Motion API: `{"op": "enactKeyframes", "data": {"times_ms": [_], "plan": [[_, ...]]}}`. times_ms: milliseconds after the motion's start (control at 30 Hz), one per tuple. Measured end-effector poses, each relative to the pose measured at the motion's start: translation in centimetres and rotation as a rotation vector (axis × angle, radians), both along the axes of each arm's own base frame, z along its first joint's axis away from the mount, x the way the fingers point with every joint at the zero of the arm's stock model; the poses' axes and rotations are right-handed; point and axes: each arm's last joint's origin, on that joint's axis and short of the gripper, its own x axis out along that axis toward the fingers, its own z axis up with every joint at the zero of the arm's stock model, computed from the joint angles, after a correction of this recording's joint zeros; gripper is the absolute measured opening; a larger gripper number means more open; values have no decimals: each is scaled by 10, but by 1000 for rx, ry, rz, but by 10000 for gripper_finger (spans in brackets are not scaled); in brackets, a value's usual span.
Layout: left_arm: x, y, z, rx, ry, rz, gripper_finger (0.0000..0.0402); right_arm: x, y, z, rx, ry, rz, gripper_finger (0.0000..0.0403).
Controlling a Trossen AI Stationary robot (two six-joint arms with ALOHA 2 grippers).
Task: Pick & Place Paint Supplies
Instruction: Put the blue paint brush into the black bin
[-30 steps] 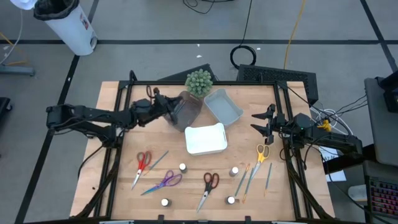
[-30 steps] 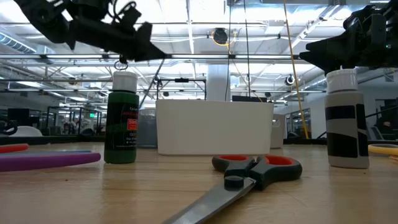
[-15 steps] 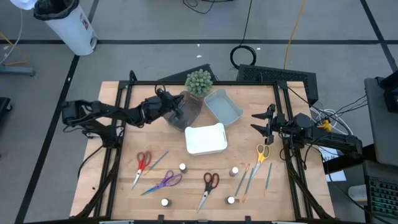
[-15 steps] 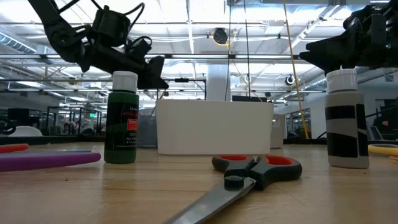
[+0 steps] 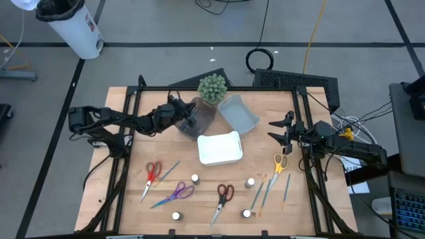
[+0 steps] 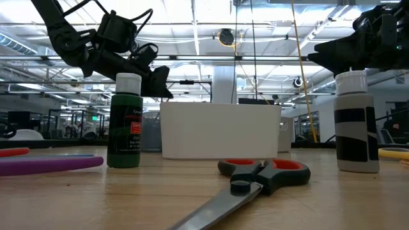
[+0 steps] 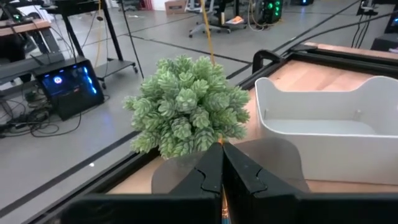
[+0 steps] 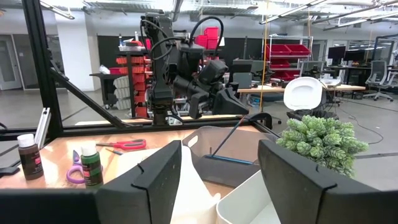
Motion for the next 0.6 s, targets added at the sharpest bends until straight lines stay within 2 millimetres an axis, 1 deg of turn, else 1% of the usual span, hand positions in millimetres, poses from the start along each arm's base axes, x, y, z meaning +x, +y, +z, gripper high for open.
{"op": "enactKeyframes", "data": {"times_ms": [267, 367, 533, 600], "plan": [[-2, -1, -7, -48, 46, 9, 3, 0, 0, 0, 0, 0, 0, 206], [-2, -1, -6, -48, 45, 9, 7, 0, 0, 0, 0, 0, 0, 205], [-1, -1, -6, -40, 43, 6, 3, 0, 0, 0, 0, 1, 0, 204], [-1, -1, -5, -38, 40, 6, 8, 0, 0, 0, 0, 0, 0, 206]]}}
